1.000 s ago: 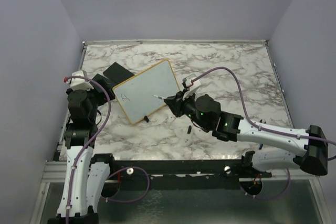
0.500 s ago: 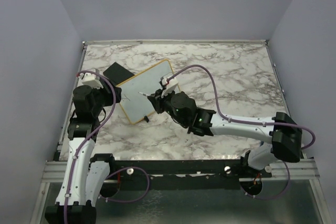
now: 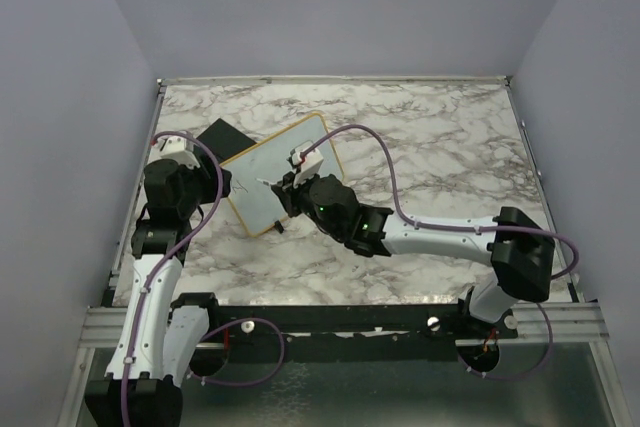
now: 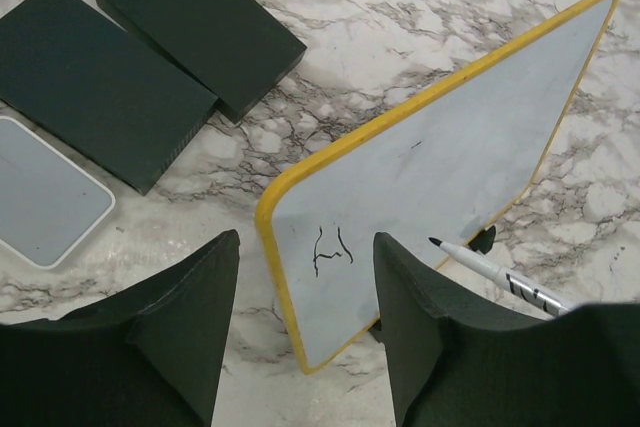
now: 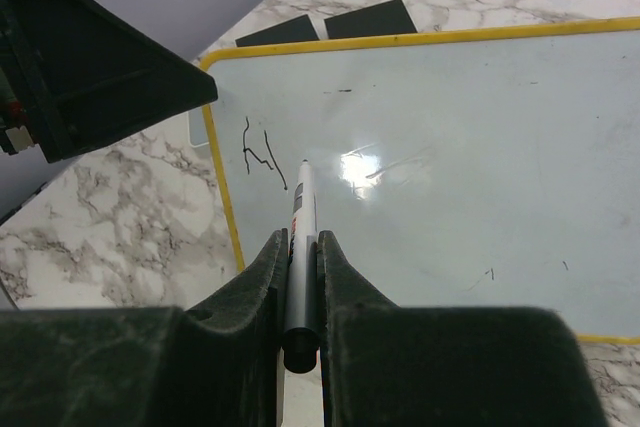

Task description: Write a sentence on the whiteboard

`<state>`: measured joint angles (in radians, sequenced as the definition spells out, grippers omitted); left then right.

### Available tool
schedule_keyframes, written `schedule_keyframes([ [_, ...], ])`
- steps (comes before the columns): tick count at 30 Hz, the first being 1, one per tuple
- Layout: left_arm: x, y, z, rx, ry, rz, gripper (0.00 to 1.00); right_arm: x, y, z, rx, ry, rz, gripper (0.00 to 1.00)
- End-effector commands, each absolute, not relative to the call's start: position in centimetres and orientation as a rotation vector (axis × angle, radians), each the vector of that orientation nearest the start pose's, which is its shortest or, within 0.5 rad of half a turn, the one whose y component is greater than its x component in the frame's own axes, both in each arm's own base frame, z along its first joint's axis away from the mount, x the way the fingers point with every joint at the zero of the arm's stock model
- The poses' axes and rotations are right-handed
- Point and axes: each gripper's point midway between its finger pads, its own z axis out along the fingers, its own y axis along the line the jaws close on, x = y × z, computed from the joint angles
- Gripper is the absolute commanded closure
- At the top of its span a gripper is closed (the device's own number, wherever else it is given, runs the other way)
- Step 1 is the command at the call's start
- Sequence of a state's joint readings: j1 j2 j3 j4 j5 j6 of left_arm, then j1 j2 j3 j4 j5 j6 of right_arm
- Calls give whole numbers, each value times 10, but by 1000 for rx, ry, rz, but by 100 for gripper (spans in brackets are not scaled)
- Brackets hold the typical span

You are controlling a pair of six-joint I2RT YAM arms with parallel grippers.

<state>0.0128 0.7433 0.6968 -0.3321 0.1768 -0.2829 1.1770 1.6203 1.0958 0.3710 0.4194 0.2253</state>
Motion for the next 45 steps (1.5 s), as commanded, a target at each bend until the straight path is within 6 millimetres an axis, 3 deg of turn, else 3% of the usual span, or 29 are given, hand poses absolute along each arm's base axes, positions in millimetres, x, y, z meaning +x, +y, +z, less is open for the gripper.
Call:
schedule_keyframes([
  [1, 285, -44, 207, -139, 1973, -375, 44, 250, 459, 239, -538, 1646, 715, 100],
  [8, 285, -48, 203, -129, 1989, -397, 51, 252, 467, 231, -562, 1657, 704, 100],
  [21, 285, -50, 203, -121, 1990, -408, 54, 253, 474, 214, -576, 1686, 695, 100],
  [45, 284, -53, 203, -107, 1988, -426, 60, 265, 473, 213, -539, 1670, 633, 100],
])
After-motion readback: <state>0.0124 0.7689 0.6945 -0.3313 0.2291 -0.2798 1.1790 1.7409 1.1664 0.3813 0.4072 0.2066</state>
